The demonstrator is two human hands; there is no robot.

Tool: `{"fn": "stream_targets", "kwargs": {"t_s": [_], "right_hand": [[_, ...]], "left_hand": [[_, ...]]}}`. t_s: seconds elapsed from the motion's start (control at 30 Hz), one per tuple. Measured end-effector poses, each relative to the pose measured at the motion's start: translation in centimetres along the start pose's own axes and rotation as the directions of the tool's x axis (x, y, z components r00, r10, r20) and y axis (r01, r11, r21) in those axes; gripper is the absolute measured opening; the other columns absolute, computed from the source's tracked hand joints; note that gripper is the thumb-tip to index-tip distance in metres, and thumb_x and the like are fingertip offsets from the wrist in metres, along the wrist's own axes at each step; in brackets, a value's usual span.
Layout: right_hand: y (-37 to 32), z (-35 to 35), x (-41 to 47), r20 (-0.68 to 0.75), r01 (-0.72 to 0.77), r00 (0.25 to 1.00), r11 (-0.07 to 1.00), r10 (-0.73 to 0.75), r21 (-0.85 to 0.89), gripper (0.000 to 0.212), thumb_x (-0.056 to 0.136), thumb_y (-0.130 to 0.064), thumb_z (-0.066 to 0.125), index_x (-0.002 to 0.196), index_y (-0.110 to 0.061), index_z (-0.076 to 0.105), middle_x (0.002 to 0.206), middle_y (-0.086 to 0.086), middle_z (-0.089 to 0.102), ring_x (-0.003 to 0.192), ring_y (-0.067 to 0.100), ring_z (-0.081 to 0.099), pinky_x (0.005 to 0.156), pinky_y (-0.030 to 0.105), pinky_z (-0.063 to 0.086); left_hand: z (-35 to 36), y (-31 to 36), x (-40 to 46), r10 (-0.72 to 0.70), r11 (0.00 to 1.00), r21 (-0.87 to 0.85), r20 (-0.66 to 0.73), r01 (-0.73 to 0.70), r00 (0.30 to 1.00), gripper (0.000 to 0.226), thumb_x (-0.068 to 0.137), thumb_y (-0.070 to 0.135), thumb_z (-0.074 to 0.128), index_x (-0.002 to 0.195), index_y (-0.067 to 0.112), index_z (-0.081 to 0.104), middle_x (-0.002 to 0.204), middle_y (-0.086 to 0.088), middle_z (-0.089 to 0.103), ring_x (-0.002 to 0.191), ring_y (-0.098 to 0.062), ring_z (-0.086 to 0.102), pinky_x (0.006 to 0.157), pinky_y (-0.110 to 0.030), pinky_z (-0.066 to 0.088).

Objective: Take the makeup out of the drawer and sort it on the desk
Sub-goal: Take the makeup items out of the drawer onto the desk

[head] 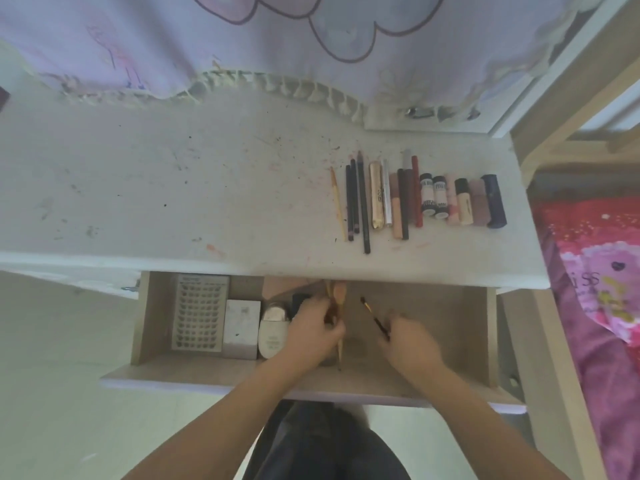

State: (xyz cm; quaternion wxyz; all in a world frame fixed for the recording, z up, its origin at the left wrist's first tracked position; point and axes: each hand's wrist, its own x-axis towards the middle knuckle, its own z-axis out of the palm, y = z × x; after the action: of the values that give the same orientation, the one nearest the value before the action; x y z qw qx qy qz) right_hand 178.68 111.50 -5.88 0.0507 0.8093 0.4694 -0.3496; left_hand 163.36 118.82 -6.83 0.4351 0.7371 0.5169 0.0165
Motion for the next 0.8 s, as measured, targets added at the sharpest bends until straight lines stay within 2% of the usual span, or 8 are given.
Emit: {"fn": "stream_targets", "kwargs": {"t_s": [0.07, 0.13, 0.2, 0.3, 0.4, 0.57, 0.7, 0.8], "right_hand": [[0.0, -2.4, -2.5, 0.041, 0.092, 0.995, 0.996, -0.093, 0.023, 0.014, 0.089, -0.031, 0.054, 0.087, -0.022, 0.044, 0.09, 0.0, 0.054, 0.087, 0.023, 0.059, 0.06, 0.028, 0.038], [-1.3, -5.6, -4.2, 0.013, 0.168, 0.985, 0.974, -0.172, 0.153, 0.014, 0.089, -0.027, 0.056, 0.083, -0.025, 0.044, 0.082, -0.006, 0.053, 0.075, 0.012, 0.055, 0.055, 0.017, 0.034], [-3.9, -9.1, -4.1, -0.083, 0.235, 0.972, 0.918, -0.22, 0.321, 0.011, 0.091, -0.023, 0.057, 0.088, -0.026, 0.048, 0.081, -0.01, 0.054, 0.072, 0.007, 0.054, 0.058, 0.012, 0.037], [-8.9, -12.9, -1.1, -0.292, 0.341, 0.926, 0.866, -0.24, 0.366, 0.012, 0.093, -0.021, 0.055, 0.101, -0.023, 0.047, 0.078, -0.01, 0.053, 0.07, 0.007, 0.054, 0.063, 0.017, 0.045], [-13.3, -13.8, 3.6, -0.382, 0.331, 0.897, 0.909, -0.221, 0.252, 0.017, 0.094, -0.019, 0.049, 0.11, -0.017, 0.045, 0.086, 0.0, 0.059, 0.075, 0.017, 0.06, 0.066, 0.033, 0.051], [-14.8, -12.5, 7.3, -0.392, 0.176, 0.884, 0.957, -0.256, -0.229, 0.046, 0.096, -0.015, 0.04, 0.14, -0.012, 0.03, 0.107, 0.007, 0.06, 0.091, 0.027, 0.061, 0.061, 0.032, 0.037], [-13.8, -12.6, 7.1, -0.399, 0.14, 0.88, 0.943, -0.259, -0.302, 0.026, 0.095, -0.013, 0.044, 0.12, -0.01, 0.045, 0.11, 0.008, 0.059, 0.097, 0.026, 0.059, 0.066, 0.031, 0.035], [-13.0, -13.1, 6.1, -0.43, 0.171, 0.86, 0.949, -0.275, -0.266, 0.022, 0.095, -0.017, 0.045, 0.117, -0.014, 0.049, 0.107, 0.003, 0.059, 0.095, 0.023, 0.059, 0.068, 0.03, 0.036]], "left_hand": [[-2.3, 0.5, -2.9, 0.066, 0.99, -0.126, 0.004, -0.065, 0.998, 0.009, 0.086, 0.019, 0.061, 0.088, 0.024, 0.054, 0.086, 0.005, 0.057, 0.081, -0.012, 0.055, 0.074, -0.023, 0.047], [-6.0, 2.4, -4.1, 0.102, 0.967, -0.228, -0.083, -0.119, 0.991, 0.014, 0.088, 0.019, 0.061, 0.091, 0.03, 0.054, 0.085, 0.009, 0.061, 0.076, -0.004, 0.058, 0.071, -0.019, 0.05], [-10.0, 4.7, -3.1, 0.109, 0.944, -0.281, -0.226, -0.172, 0.968, 0.017, 0.089, 0.016, 0.059, 0.089, 0.031, 0.052, 0.083, 0.01, 0.061, 0.07, -0.001, 0.057, 0.066, -0.014, 0.05], [-14.7, 7.3, 1.7, 0.082, 0.965, -0.206, -0.348, -0.161, 0.934, 0.007, 0.089, 0.017, 0.058, 0.091, 0.022, 0.054, 0.082, 0.01, 0.059, 0.069, -0.001, 0.054, 0.059, -0.009, 0.043], [-16.5, 7.3, 7.6, -0.025, 0.991, -0.131, -0.333, -0.02, 0.943, 0.009, 0.086, 0.022, 0.058, 0.093, 0.017, 0.055, 0.091, 0.0, 0.062, 0.078, -0.014, 0.059, 0.062, -0.023, 0.045], [-14.8, 7.2, 12.2, -0.093, 0.995, -0.064, -0.234, 0.08, 0.968, 0.015, 0.088, 0.024, 0.058, 0.094, 0.011, 0.055, 0.092, -0.006, 0.061, 0.085, -0.025, 0.061, 0.074, -0.034, 0.051], [-13.5, 7.6, 12.7, -0.045, 0.999, 0.017, -0.217, 0.05, 0.975, 0.023, 0.09, 0.029, 0.056, 0.1, 0.008, 0.056, 0.094, -0.009, 0.063, 0.088, -0.027, 0.059, 0.077, -0.034, 0.048], [-13.0, 7.9, 12.2, -0.043, 0.999, 0.0, -0.184, 0.044, 0.982, 0.024, 0.091, 0.03, 0.055, 0.103, 0.009, 0.055, 0.09, -0.008, 0.062, 0.083, -0.025, 0.059, 0.075, -0.034, 0.049]]}}
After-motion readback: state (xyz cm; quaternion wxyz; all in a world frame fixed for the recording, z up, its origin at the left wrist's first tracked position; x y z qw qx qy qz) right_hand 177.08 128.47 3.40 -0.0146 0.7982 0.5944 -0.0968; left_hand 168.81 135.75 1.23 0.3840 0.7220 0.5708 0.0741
